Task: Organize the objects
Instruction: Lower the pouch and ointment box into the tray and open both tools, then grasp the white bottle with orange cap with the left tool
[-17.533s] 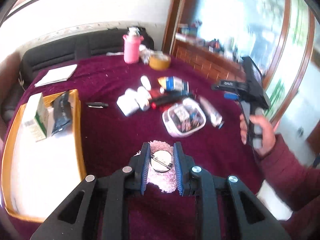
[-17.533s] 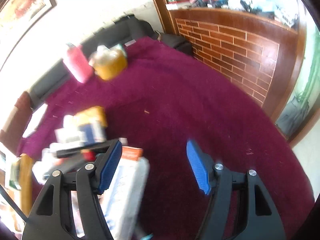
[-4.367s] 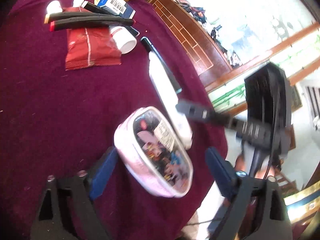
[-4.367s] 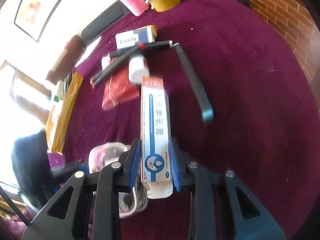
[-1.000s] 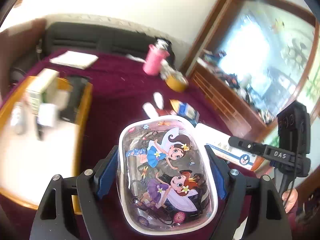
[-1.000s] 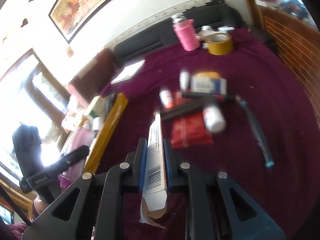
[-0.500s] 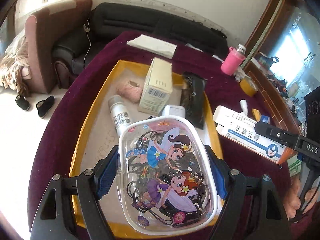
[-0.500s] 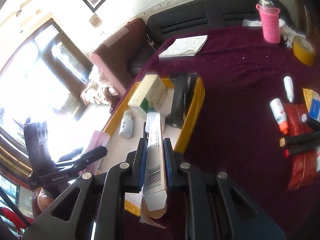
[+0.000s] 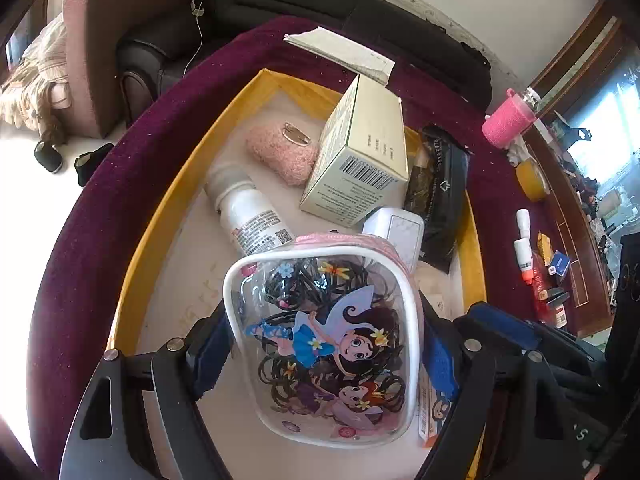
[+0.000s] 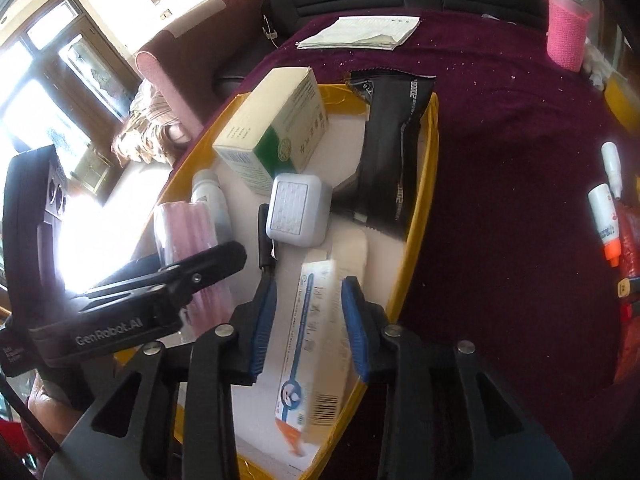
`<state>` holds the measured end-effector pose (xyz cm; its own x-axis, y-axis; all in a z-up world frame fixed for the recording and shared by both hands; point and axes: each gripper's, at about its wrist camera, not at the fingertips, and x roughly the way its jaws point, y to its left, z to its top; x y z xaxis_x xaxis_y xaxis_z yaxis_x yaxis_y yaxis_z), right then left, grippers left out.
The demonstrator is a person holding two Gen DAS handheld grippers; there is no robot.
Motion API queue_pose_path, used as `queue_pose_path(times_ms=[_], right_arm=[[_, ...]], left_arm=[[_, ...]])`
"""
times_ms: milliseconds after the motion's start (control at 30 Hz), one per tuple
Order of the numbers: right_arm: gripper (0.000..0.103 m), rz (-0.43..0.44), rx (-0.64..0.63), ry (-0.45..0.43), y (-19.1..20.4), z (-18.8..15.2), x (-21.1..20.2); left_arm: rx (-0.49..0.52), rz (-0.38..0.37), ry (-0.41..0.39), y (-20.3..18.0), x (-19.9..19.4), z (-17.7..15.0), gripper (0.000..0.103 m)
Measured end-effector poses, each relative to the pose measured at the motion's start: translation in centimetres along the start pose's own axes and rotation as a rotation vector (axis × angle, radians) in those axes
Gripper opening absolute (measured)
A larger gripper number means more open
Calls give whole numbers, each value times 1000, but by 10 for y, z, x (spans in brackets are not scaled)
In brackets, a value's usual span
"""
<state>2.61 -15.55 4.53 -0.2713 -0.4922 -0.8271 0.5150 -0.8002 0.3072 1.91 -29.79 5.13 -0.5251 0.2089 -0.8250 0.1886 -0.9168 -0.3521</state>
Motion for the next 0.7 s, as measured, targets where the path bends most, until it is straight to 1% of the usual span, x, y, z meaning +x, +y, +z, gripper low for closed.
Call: queue_pose_path(times_ms=[100, 133, 167, 233, 267, 300, 367, 433, 467, 533, 567, 700], right_arm=[[34, -11, 2, -41, -3, -1, -17], [37, -12, 3, -59, -3, 0, -25], [43, -14, 4, -76, -4, 1, -32], [50, -18, 8, -112, -5, -1, -45], [50, -16, 8, -123, -5, -1, -50], [50, -14, 5, -128, -7, -4, -54], [50, -13, 0, -131, -6, -10, -58], [50, -10, -2, -141, -8, -18, -64], [50, -12, 0, -146, -10, -21, -65], [50, -17, 7, -158, -17, -26, -69], [50, -18, 14, -165, -21, -27, -70], [50, -23, 43, -180, -38, -30, -76]], left_arm=[[7, -6, -45, 0, -21, -4, 78], [12, -3, -57, -1, -26, -5, 79], [21, 7, -67, -3, -29, -4, 80], [58, 82, -78, -10, -31, -4, 83], [72, 116, -76, -11, -29, -2, 83], [95, 158, -57, -16, -24, -1, 83], [115, 182, -28, -18, -14, -2, 83], [105, 179, -16, -18, -9, -3, 83], [89, 168, -25, -17, -10, -4, 83], [53, 117, -70, -17, -20, -7, 83], [47, 107, -87, -19, -26, -8, 83], [45, 101, -201, -36, -62, -23, 83]])
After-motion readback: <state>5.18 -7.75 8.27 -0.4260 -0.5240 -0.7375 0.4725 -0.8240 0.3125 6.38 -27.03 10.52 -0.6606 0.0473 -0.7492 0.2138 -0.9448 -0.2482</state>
